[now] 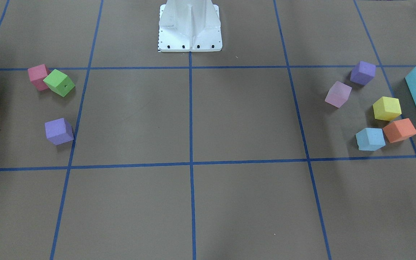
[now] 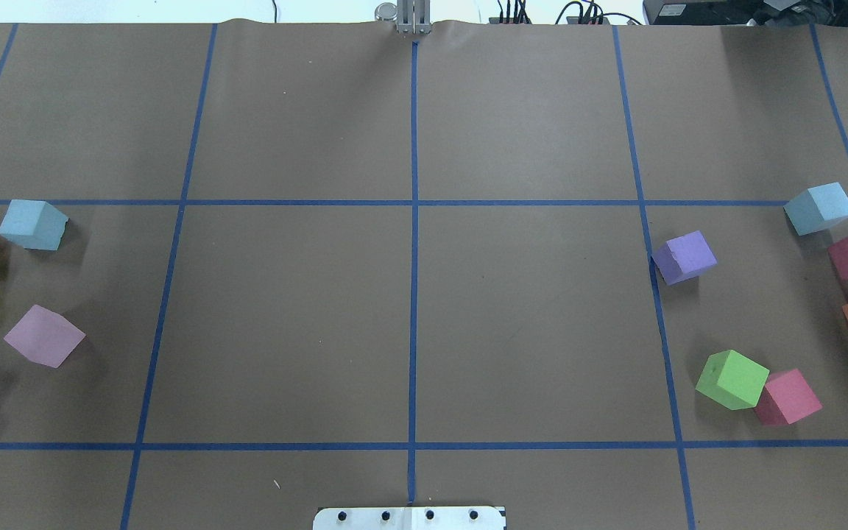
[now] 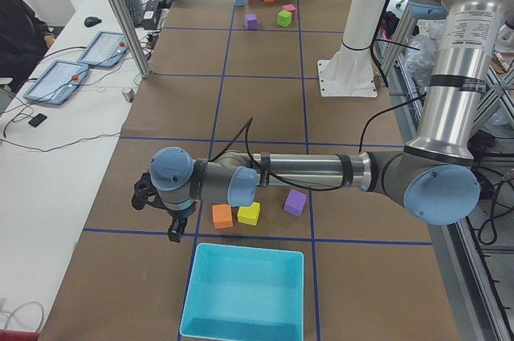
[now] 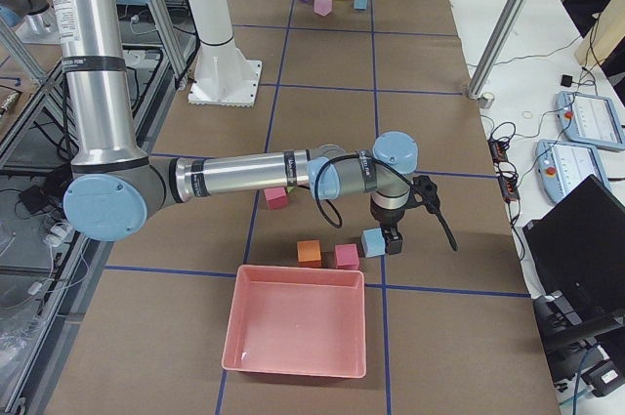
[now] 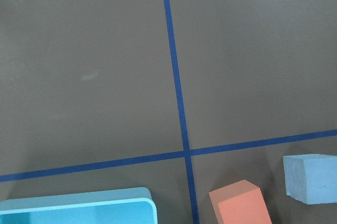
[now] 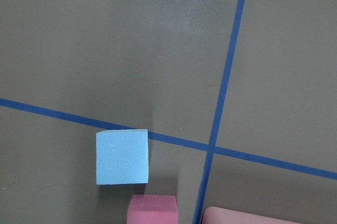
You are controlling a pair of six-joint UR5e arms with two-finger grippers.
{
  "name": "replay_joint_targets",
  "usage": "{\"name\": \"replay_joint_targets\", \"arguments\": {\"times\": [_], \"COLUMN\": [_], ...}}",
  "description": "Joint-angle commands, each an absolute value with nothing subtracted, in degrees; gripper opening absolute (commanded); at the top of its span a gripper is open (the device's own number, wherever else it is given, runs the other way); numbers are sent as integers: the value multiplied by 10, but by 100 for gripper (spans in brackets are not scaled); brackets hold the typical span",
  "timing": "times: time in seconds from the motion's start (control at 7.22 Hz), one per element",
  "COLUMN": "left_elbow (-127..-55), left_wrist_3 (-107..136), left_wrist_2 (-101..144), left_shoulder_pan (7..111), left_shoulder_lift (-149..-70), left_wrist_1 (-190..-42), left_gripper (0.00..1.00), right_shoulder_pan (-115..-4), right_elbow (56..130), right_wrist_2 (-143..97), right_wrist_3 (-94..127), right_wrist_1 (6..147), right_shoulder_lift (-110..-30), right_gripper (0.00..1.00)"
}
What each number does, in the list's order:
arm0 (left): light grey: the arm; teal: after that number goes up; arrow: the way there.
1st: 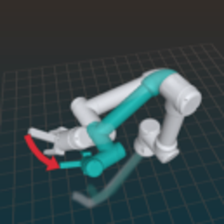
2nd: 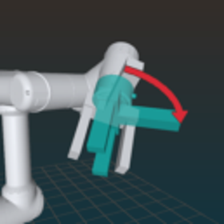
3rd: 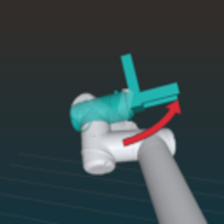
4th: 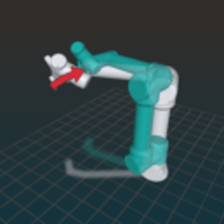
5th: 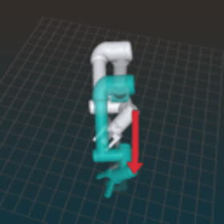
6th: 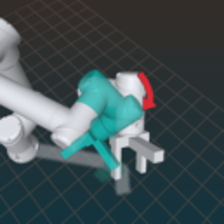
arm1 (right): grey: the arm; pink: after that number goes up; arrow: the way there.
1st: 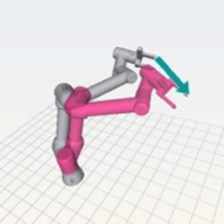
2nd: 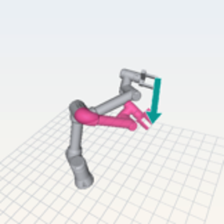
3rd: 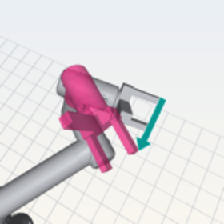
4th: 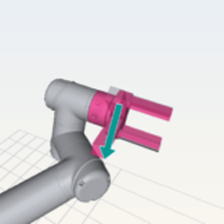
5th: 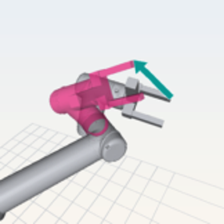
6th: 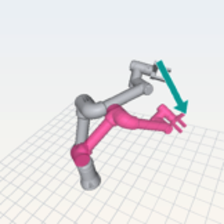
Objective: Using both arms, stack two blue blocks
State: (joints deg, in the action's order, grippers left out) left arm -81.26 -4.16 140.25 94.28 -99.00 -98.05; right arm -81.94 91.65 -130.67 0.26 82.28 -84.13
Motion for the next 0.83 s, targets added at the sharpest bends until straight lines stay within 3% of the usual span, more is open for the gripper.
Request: {"name": "replay_joint_targets", "arguments": {"times": [0.0, 0.28, 0.69], "left_elbow": [-814, -814, -813], "left_wrist_3": [-41, -41, -42], "left_wrist_2": [1403, 1404, 1403], "left_shoulder_pan": [942, 943, 942], "left_shoulder_lift": [-990, -987, -987], "left_wrist_1": [-981, -982, -983], "left_gripper": [98, 98, 98], "right_shoulder_pan": [-788, -770, -736], "right_elbow": [886, 838, 827], "right_wrist_2": [-1309, -1305, -1304], "right_wrist_3": [4, 4, 45], "right_wrist_1": [792, 734, 725], "right_shoulder_lift": [-845, -845, -823], "right_gripper": [100, 100, 100]}}
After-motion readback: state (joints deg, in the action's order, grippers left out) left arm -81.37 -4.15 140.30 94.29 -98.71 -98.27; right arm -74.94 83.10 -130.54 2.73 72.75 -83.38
